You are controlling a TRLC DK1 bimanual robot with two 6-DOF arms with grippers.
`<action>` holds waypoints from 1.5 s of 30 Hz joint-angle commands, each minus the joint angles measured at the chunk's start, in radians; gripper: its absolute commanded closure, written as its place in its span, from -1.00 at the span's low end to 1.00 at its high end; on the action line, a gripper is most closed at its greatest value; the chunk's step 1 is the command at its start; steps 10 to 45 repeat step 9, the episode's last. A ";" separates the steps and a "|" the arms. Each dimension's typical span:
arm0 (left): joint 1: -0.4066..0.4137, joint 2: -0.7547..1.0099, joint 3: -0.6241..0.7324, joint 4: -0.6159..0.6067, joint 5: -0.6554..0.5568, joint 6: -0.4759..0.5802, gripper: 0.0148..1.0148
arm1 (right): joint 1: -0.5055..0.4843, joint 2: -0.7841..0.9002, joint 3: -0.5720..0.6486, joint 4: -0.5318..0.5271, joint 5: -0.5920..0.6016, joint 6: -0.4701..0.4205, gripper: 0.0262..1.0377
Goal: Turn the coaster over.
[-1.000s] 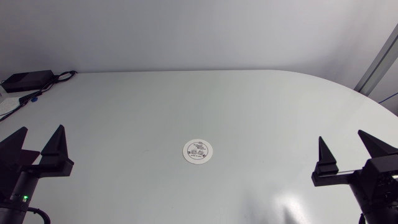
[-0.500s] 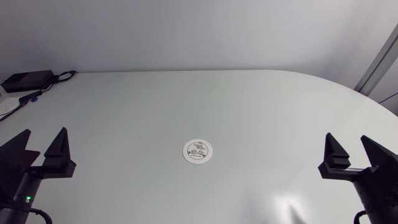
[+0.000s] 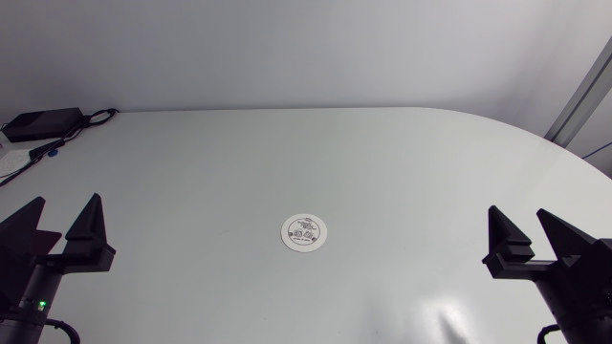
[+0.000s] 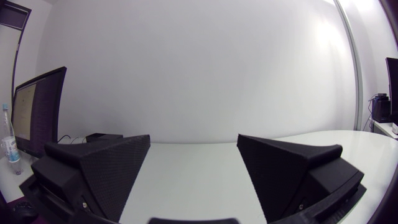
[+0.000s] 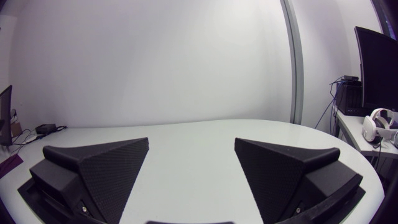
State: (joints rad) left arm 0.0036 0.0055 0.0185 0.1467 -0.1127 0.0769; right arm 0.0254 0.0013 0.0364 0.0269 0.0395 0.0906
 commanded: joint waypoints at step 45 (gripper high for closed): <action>-0.005 -0.021 -0.022 -0.068 -0.007 -0.034 -0.93 | -0.010 -0.007 -0.041 -0.012 -0.021 0.028 -0.92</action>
